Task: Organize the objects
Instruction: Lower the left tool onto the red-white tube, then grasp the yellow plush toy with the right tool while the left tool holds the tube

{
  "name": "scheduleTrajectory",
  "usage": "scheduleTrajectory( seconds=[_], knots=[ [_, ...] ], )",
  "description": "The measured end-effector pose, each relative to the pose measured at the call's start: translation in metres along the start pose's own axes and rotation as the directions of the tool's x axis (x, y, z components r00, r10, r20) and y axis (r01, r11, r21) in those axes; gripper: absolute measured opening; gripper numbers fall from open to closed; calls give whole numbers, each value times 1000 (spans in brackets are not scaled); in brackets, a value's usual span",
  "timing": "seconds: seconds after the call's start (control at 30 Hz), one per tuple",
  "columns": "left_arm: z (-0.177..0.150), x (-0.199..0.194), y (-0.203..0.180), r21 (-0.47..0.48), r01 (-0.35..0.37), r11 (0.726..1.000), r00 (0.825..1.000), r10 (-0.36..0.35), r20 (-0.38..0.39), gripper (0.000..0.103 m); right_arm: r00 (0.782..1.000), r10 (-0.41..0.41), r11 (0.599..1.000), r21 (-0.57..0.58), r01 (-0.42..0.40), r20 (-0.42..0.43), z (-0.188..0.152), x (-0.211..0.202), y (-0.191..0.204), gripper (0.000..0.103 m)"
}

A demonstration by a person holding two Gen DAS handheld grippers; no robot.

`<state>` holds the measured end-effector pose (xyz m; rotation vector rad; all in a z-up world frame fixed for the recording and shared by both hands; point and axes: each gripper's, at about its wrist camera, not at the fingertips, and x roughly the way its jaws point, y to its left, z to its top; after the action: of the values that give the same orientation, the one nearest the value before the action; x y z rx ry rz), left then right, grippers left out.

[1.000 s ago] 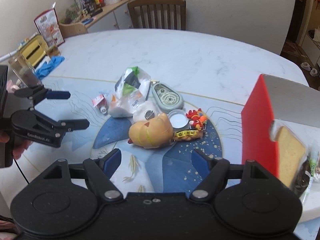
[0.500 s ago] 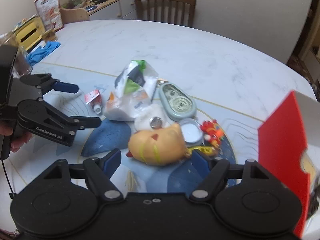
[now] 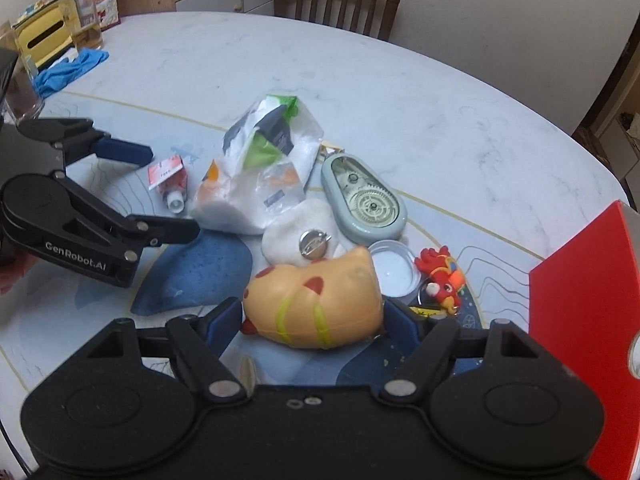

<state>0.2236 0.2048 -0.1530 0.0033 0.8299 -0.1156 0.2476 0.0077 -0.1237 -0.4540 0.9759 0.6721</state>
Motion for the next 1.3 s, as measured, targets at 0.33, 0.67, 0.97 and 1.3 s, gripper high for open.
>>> scheduleTrajectory(
  seconds=[0.33,0.67,0.97,1.3],
  knots=[
    [-1,-7,-6,40,-39,998,999,38,12,51,1000,-4,1000,-3,4,7,0,2,0,75],
    [-3,-19,-11,3,-32,999,999,32,-4,50,999,16,1000,15,-16,33,1,-12,-3,65],
    [-7,-40,-25,-33,-13,999,1000,13,1,50,997,58,998,33,-60,55,-6,-25,-13,52],
    [-4,-64,-56,-32,30,999,1000,-30,1,50,991,96,994,36,-100,98,-28,-60,-21,48]
  ],
)
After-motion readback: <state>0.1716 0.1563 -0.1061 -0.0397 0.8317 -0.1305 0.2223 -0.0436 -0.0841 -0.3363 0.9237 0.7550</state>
